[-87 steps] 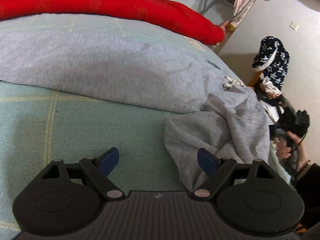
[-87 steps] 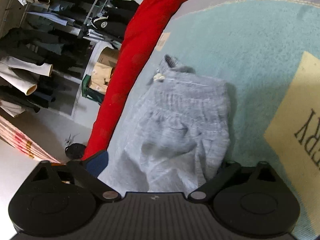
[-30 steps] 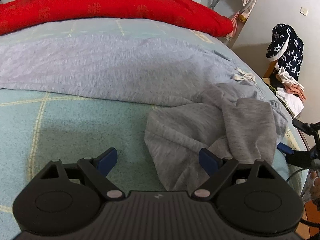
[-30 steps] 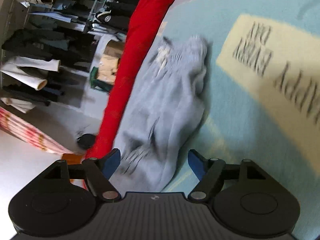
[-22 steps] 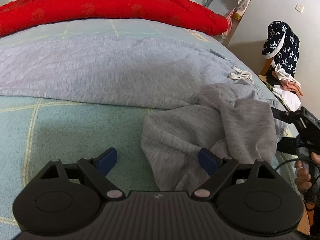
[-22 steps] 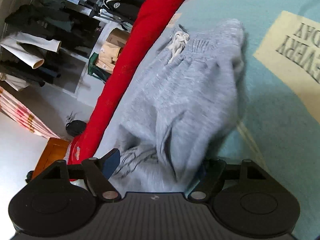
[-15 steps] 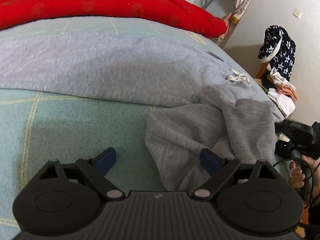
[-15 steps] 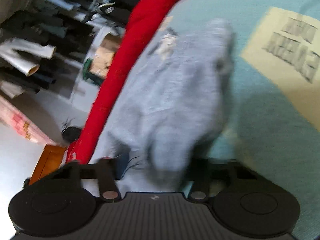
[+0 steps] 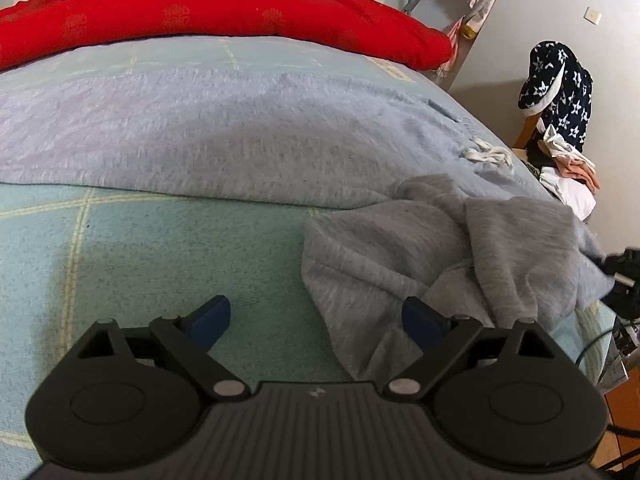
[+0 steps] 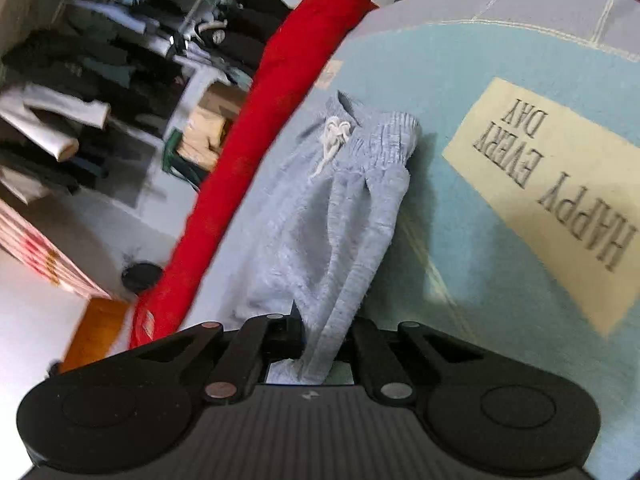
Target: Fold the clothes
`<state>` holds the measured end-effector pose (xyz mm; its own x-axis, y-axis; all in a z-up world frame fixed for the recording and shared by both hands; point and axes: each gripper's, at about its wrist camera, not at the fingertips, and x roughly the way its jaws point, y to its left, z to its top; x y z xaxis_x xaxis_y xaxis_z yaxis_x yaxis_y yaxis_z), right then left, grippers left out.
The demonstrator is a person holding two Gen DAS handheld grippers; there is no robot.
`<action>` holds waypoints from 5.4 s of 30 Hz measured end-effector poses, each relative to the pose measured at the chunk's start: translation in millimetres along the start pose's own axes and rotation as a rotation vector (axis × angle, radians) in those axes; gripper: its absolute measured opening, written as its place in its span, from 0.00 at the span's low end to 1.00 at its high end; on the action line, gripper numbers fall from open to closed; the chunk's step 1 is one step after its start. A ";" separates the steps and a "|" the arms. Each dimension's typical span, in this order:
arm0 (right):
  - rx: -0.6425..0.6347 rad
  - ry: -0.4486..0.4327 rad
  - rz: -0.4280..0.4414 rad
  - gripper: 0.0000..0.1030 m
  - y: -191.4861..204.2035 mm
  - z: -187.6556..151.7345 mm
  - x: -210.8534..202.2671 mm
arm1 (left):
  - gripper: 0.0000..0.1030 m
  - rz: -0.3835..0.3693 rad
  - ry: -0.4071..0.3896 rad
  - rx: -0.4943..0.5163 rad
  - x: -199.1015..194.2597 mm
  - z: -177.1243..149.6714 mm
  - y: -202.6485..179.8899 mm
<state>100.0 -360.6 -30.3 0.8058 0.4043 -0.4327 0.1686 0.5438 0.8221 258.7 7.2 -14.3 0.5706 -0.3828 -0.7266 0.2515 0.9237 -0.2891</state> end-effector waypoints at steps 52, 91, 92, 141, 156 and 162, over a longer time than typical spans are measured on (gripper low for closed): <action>-0.830 0.194 0.062 0.94 146.3 -65.0 33.8 | 0.90 -0.061 -0.077 0.149 -54.4 -30.4 -36.4; -1.552 0.098 -0.287 1.00 199.5 -170.5 79.3 | 0.89 -0.007 -0.028 0.037 -75.5 -24.2 3.2; -1.538 0.096 -0.307 1.00 201.6 -160.6 80.8 | 0.89 -0.012 -0.021 0.036 -72.0 -19.9 0.8; -1.279 0.215 -0.261 1.00 149.8 -41.7 78.6 | 0.89 -0.238 -0.062 0.005 26.4 94.0 -101.6; -1.142 0.286 -0.149 1.00 136.0 -21.1 73.3 | 0.88 -0.076 -0.040 0.090 -30.8 -8.2 -127.3; -1.149 0.289 -0.142 1.00 135.3 -19.0 80.6 | 0.56 0.084 -0.055 0.184 -8.2 -11.8 -139.6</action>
<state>177.0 -240.4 39.1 0.6386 0.3574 -0.6815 -0.4795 0.8775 0.0108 209.7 -118.4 24.6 0.6359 -0.3097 -0.7069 0.3373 0.9354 -0.1064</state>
